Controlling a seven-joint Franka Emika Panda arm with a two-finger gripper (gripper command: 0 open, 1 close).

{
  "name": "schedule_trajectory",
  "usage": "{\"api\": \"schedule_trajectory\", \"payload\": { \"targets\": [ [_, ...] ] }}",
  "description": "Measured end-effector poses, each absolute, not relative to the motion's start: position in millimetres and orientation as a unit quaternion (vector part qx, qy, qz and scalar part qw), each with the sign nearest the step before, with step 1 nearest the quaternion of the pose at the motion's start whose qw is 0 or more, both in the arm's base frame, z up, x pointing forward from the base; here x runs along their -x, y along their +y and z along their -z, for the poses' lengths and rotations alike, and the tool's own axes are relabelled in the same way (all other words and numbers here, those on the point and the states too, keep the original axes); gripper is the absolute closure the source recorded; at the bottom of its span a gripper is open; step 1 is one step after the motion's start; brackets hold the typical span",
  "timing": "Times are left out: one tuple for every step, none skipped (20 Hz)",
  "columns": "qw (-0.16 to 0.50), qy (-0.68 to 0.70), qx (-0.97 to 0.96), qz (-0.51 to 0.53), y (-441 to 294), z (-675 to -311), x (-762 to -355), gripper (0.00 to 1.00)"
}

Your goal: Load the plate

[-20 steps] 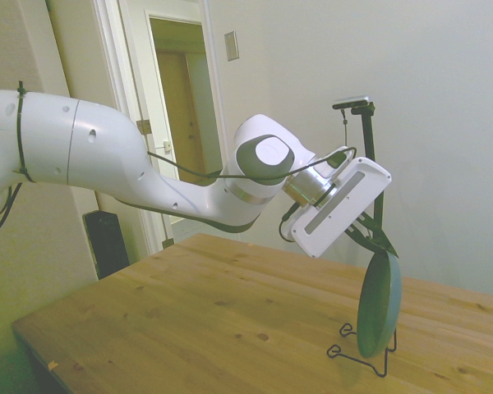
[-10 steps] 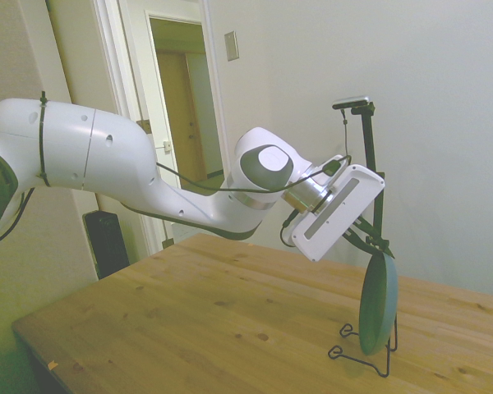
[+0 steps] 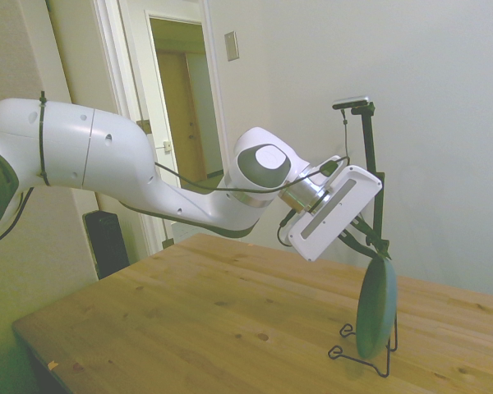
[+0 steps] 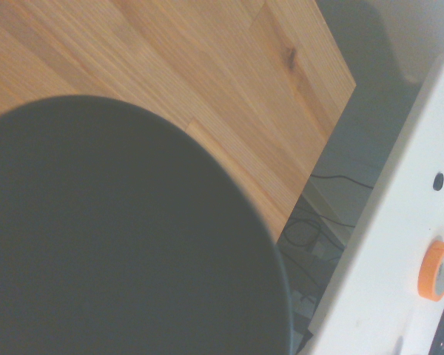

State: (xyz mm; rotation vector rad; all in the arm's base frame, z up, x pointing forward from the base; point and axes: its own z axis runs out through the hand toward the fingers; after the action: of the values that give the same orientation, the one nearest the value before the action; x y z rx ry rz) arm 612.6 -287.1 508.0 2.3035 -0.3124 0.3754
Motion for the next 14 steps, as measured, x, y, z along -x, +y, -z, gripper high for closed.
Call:
{"api": "schedule_trajectory", "payload": {
  "targets": [
    [0.384,-0.123,-0.903,-0.147,-288.0,-508.1,-612.1,0.0],
    [0.384,-0.124,-0.903,-0.147,-288.6,-508.4,-611.8,0.0],
    [0.384,-0.124,-0.903,-0.147,-288.8,-508.8,-611.7,0.0],
    [0.384,-0.124,-0.903,-0.148,-289.0,-509.2,-611.6,0.0],
    [0.384,-0.124,-0.903,-0.148,-289.0,-509.6,-611.6,0.0],
    [0.384,-0.124,-0.903,-0.148,-288.9,-510.3,-611.6,0.0],
    [0.382,-0.126,-0.903,-0.15,-288.4,-511.9,-611.8,0.0],
    [0.379,-0.128,-0.903,-0.155,-287.2,-515.4,-612.6,0.0],
    [0.367,-0.137,-0.905,-0.163,-284.7,-520.5,-614.0,0.0],
    [0.346,-0.15,-0.909,-0.175,-280.5,-527.7,-616.5,0.0],
    [0.321,-0.165,-0.913,-0.188,-275.0,-536.8,-619.6,0.0],
    [0.296,-0.177,-0.917,-0.2,-269.2,-545.6,-622.9,0.0],
    [0.269,-0.187,-0.922,-0.207,-263.2,-553.0,-625.8,0.0],
    [0.24,-0.199,-0.926,-0.212,-257.1,-557.9,-628.5,0.0]
  ]
}}
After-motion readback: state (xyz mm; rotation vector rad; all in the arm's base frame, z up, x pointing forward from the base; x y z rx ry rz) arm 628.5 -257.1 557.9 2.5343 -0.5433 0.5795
